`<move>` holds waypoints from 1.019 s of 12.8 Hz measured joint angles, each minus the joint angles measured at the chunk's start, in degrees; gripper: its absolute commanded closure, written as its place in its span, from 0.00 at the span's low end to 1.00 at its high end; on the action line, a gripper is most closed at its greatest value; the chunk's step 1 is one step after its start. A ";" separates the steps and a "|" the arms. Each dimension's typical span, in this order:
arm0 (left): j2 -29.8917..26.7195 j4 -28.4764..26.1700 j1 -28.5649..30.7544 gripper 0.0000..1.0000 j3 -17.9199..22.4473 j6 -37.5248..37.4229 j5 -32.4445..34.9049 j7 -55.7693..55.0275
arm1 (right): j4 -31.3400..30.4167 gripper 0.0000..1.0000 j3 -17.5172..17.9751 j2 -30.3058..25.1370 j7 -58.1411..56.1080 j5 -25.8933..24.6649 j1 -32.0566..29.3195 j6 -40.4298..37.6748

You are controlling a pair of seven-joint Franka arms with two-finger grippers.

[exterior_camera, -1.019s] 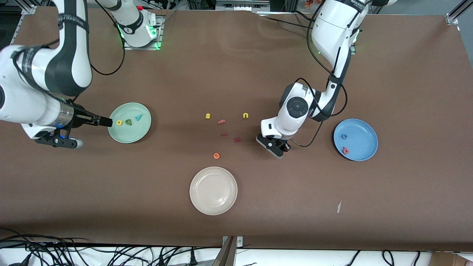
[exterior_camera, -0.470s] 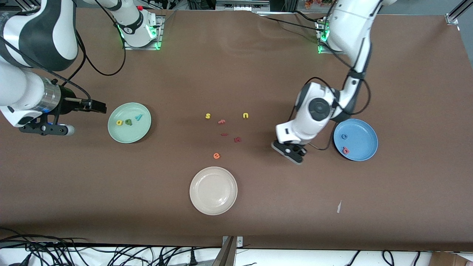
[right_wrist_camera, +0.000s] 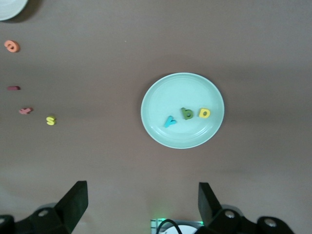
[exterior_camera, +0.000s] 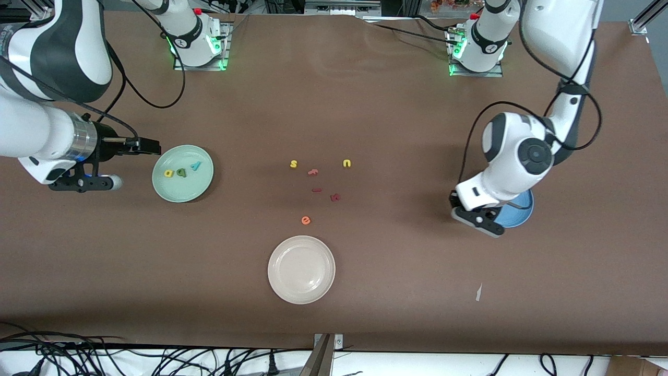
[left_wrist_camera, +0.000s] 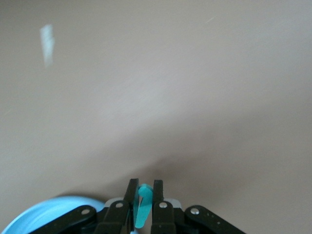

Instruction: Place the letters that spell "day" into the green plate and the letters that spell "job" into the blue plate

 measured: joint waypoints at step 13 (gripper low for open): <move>-7.46 -8.82 10.64 0.00 -0.13 0.05 1.04 12.47 | -20.96 0.00 26.37 -20.84 0.18 -7.73 -25.41 21.07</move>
